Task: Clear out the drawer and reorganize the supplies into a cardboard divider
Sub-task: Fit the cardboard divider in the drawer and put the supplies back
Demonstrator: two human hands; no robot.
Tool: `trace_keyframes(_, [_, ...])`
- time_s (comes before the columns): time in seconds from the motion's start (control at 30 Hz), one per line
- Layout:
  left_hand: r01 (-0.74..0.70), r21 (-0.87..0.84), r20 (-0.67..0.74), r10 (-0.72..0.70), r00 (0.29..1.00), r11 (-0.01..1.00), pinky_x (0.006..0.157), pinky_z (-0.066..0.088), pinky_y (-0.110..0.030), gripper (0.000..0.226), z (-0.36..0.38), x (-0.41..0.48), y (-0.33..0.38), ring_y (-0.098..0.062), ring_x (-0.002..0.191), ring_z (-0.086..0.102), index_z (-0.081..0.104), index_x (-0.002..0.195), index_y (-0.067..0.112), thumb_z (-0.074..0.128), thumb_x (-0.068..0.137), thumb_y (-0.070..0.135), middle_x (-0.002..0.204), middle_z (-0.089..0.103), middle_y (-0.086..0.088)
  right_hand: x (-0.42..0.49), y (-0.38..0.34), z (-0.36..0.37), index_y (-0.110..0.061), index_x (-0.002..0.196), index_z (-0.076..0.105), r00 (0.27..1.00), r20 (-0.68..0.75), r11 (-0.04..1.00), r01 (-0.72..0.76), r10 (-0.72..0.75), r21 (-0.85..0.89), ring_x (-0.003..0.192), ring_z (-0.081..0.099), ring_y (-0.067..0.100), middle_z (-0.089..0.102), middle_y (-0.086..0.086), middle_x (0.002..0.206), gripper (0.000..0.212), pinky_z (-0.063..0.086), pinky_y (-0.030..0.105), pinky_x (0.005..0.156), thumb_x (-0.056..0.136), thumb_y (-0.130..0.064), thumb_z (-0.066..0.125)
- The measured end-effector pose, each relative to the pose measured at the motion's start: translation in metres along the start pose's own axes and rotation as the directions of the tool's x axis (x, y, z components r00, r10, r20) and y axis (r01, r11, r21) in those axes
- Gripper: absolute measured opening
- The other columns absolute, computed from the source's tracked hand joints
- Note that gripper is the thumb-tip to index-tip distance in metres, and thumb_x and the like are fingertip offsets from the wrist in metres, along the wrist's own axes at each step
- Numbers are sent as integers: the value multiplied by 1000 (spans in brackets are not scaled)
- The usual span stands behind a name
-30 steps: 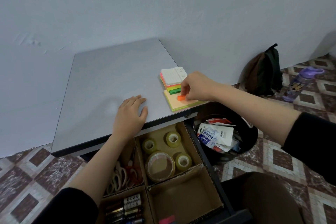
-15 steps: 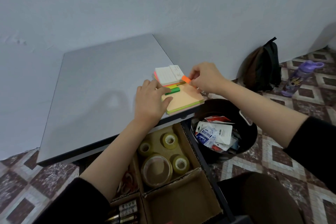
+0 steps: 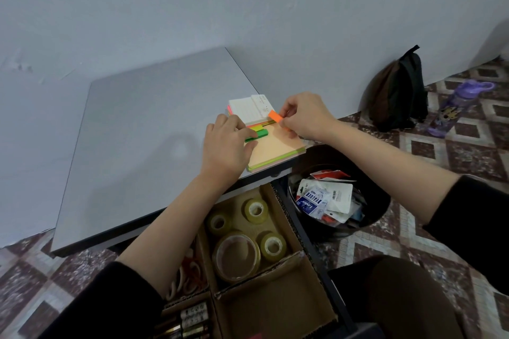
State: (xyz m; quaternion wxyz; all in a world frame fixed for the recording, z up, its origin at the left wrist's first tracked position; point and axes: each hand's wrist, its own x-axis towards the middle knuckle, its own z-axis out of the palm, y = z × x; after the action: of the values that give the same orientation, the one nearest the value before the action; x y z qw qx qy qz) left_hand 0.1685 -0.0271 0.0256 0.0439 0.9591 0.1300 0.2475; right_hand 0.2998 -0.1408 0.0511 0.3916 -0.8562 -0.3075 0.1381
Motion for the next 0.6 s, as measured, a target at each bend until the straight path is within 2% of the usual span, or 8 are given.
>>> trace_keyframes(0.07, [36, 26, 40, -37, 999, 999, 74, 23, -29, 22, -1, 1, 1, -31, 98, 48, 72, 105, 13, 62, 87, 22, 99, 61, -10, 0, 0, 0, -8, 86, 63, 1000, -2, 1000, -5, 5, 2, 55, 57, 15, 62, 9, 88, 9, 55, 29, 62, 86, 0, 61])
trace_keyframes(0.17, [53, 39, 74, -56, 996, 998, 77, 21, -27, 29, -2, 2, 0, -25, 106, 43, 67, 115, 17, 56, 91, 28, 108, 59, -7, 0, 0, 1, -7, 89, 64, 1000, 4, 1000, -1, 1, -8, 58, 59, 18, 62, 10, 91, 8, 56, 35, 68, 86, 0, 60])
trace_keyframes(0.6, [100, 56, 165, -108, 980, 993, 84, 27, -29, 32, -5, 6, 4, -22, 110, 40, 62, 122, 22, 52, 93, 32, 113, 57, -3, -2, -3, 1, -7, 89, 64, 999, 15, 998, 30, -29, -57, 58, 54, 14, 61, 10, 91, 13, 55, 33, 70, 85, 4, 59])
